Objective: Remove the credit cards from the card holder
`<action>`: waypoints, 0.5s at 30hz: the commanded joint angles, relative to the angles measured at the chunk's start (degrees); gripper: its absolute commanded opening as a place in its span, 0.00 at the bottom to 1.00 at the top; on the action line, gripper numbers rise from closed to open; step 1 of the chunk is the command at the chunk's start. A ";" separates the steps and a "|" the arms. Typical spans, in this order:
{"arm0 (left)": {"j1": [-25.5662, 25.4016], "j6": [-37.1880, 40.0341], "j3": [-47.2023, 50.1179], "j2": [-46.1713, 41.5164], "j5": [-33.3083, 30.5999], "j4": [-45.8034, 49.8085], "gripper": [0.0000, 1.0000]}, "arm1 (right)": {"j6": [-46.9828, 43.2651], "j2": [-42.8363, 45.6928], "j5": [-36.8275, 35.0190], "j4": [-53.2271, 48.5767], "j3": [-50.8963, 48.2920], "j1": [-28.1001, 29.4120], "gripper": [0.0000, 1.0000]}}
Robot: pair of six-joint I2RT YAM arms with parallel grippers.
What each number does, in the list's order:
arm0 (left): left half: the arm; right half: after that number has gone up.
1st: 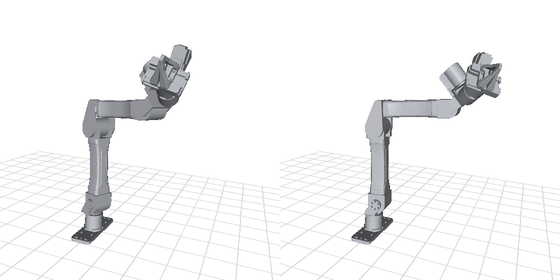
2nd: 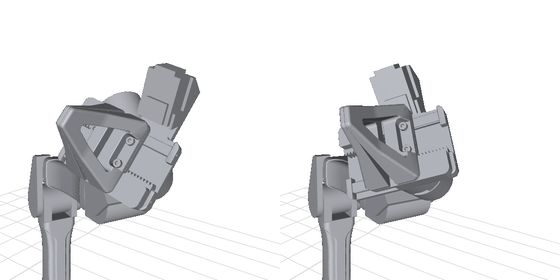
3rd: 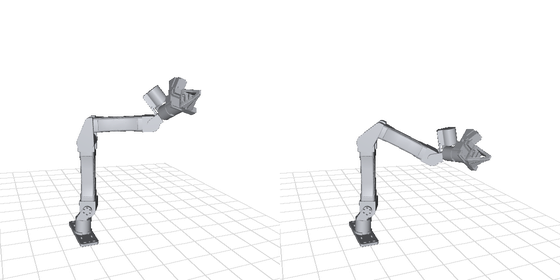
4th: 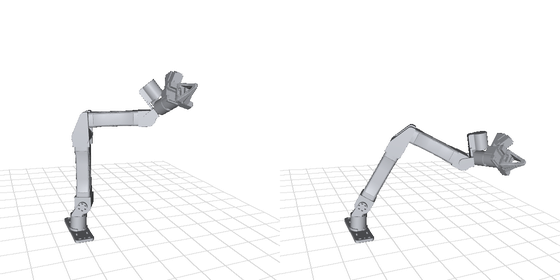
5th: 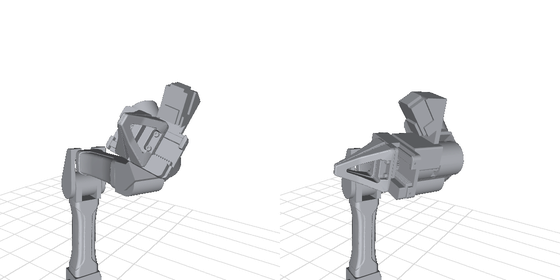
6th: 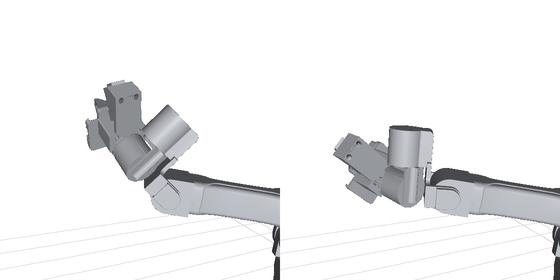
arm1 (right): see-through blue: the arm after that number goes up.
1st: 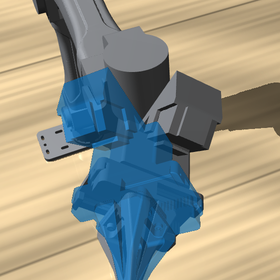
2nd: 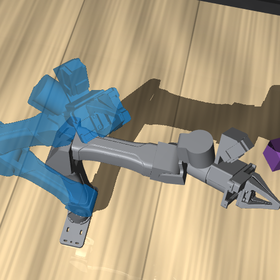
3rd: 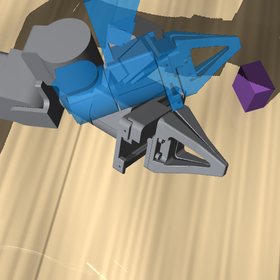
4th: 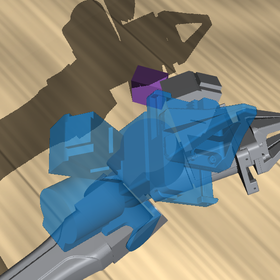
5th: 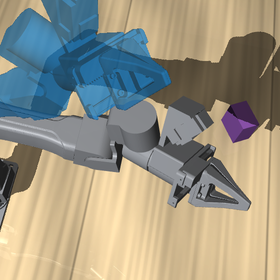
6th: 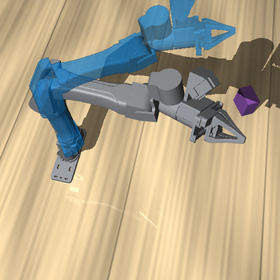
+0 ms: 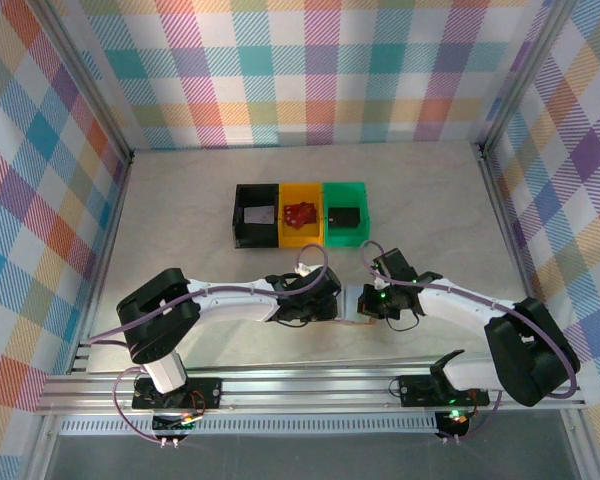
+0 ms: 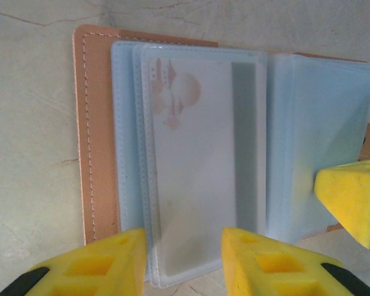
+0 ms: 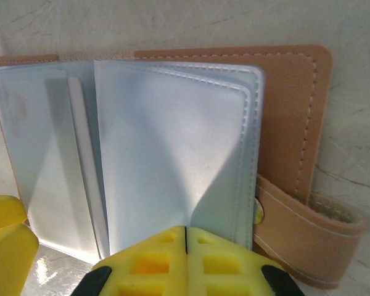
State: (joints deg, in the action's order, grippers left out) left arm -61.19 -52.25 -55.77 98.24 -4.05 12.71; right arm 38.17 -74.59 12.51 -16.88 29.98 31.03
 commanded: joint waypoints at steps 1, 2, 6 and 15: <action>0.63 -0.91 0.04 0.01 0.67 -2.37 0.38 | -0.59 -0.90 0.92 0.42 -0.93 -0.44 0.00; 0.59 -1.07 0.06 -0.29 0.72 -2.74 0.38 | -0.49 -1.00 1.09 0.61 -0.97 -0.44 0.00; 0.63 -1.53 -0.04 -1.28 1.28 -4.47 0.38 | -0.14 -1.69 1.55 1.33 -1.16 -0.44 0.00; 0.63 -2.63 -0.40 -1.96 2.83 -7.17 0.38 | -0.05 -1.87 1.54 2.05 -1.83 -0.44 0.00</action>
State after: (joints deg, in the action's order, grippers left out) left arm -61.19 -53.63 -55.75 98.19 -2.72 9.15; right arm 38.20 -75.59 13.54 -15.35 29.65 30.74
